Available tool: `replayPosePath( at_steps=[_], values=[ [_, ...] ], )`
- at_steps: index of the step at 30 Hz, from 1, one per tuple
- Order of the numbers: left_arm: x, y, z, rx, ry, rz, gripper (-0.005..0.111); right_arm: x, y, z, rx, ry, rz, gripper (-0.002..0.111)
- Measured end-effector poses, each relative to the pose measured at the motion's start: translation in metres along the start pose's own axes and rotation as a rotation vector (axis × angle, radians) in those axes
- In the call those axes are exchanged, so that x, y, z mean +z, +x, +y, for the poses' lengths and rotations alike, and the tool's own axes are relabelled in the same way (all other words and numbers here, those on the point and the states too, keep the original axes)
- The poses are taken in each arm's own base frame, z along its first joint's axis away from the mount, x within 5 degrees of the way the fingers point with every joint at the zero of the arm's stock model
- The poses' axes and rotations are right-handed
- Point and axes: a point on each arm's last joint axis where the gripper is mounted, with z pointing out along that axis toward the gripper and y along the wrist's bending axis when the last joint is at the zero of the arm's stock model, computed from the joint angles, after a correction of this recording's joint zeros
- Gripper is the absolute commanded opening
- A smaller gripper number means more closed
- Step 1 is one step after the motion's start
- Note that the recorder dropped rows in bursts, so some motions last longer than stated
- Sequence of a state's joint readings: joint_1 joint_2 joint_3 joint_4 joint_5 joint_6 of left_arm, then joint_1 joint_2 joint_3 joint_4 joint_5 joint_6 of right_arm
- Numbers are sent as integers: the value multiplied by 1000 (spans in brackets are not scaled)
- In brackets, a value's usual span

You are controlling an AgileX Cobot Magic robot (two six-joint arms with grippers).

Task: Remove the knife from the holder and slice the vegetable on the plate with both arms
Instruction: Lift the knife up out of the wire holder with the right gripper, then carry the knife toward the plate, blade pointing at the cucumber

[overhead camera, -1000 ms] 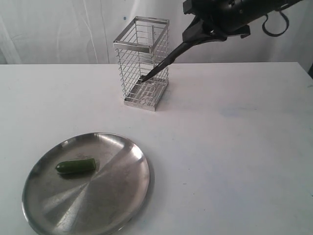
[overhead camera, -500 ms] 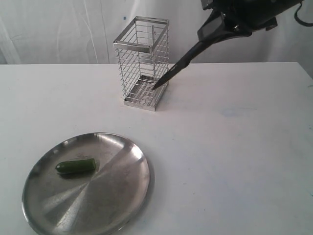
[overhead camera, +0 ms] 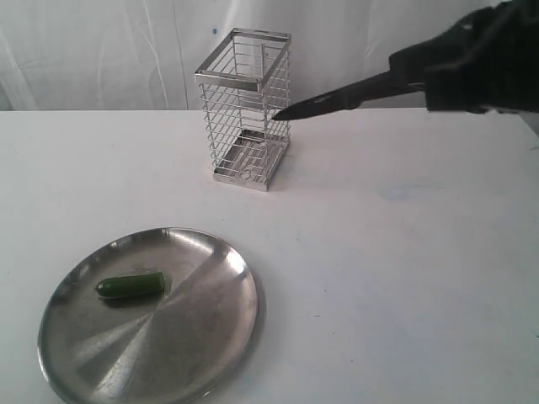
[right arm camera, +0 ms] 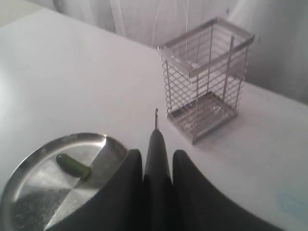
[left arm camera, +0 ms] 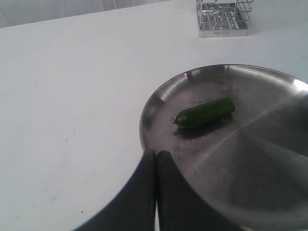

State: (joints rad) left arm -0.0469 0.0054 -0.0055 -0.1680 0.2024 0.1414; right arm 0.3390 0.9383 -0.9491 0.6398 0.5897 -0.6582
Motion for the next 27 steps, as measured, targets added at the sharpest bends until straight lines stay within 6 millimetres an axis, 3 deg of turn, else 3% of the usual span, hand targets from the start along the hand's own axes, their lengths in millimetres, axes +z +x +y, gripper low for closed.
replayPosePath(
  at_steps=[5,12,27],
  values=[
    [0,0,0,0,0,0,0,-18,33,21,-44,3,-126,0],
    [0,0,0,0,0,0,0,2,71,42,-106,-100,-65,0],
    [0,0,0,0,0,0,0,61,89,84,-205,-133,-134,0]
  ],
)
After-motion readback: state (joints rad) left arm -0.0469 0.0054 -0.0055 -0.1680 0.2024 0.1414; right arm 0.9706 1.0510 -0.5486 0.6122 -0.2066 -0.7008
